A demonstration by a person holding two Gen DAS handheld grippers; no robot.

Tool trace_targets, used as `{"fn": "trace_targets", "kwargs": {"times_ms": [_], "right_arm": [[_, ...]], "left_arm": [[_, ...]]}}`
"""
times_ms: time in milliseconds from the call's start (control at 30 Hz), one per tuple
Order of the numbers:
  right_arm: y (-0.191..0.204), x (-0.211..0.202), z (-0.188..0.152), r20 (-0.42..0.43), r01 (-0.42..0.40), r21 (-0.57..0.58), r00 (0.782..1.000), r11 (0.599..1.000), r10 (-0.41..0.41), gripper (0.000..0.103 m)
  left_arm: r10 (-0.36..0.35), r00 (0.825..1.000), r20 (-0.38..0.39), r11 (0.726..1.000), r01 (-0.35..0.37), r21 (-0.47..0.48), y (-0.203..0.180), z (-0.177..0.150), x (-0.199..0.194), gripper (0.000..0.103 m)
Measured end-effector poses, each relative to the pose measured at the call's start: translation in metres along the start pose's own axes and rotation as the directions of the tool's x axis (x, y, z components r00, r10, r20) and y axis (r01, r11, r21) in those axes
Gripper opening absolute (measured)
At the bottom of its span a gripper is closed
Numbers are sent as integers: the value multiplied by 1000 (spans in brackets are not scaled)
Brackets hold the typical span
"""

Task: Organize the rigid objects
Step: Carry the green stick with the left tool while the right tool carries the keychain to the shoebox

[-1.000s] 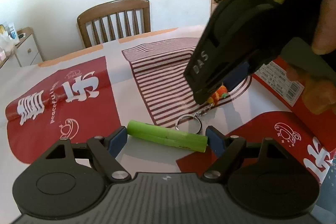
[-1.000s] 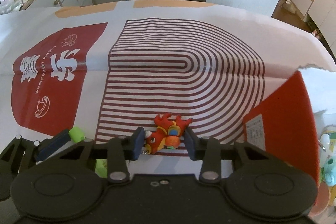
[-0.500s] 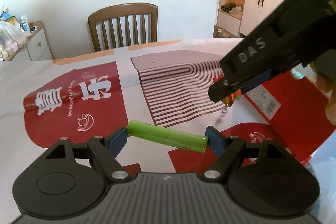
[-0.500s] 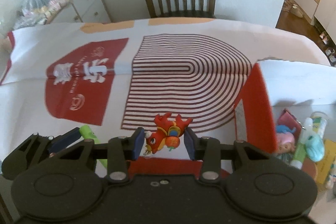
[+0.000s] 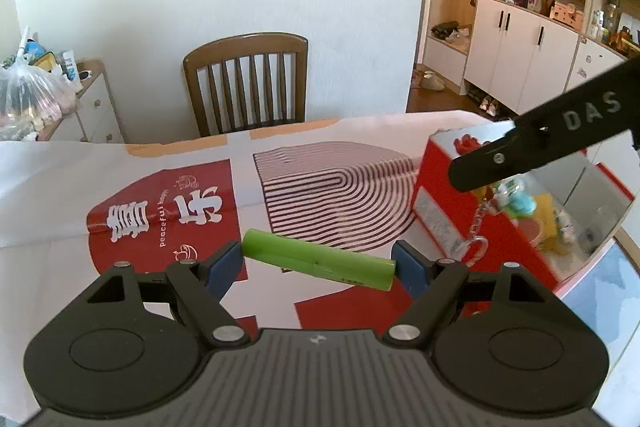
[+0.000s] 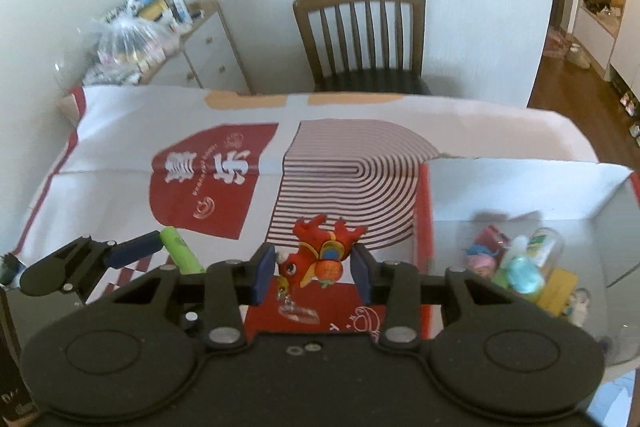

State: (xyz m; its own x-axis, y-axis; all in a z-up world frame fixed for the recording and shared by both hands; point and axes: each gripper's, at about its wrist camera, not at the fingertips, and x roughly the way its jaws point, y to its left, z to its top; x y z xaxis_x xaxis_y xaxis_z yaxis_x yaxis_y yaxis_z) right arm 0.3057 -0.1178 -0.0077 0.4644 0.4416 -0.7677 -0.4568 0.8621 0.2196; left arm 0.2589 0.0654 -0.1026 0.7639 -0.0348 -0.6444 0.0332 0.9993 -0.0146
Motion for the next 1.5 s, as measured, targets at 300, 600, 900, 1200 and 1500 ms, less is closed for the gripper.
{"fn": "trace_targets", "kwargs": {"times_ms": [300,600,900,1200,1500], "right_arm": [[-27,-58,-5,80,-16,-31,997,999,18,40],[-75,-84,-17,103,7,-13,995,1000,-6,40],[-134,-90,-29,81,63,5,995,998,-63,40],[-195,-86,-39,48,94,20,994,995,-95,40],[-238,-60,-44,-8,104,-1,995,995,-104,40]], "left_arm": [[-15,999,41,999,13,36,-47,30,-49,82],[-39,998,51,996,34,83,-101,43,-61,82],[-33,999,14,994,31,101,-155,42,-36,82],[-14,1000,-12,995,15,101,-198,48,2,82],[-2,998,-66,995,9,102,-228,48,53,82]]}}
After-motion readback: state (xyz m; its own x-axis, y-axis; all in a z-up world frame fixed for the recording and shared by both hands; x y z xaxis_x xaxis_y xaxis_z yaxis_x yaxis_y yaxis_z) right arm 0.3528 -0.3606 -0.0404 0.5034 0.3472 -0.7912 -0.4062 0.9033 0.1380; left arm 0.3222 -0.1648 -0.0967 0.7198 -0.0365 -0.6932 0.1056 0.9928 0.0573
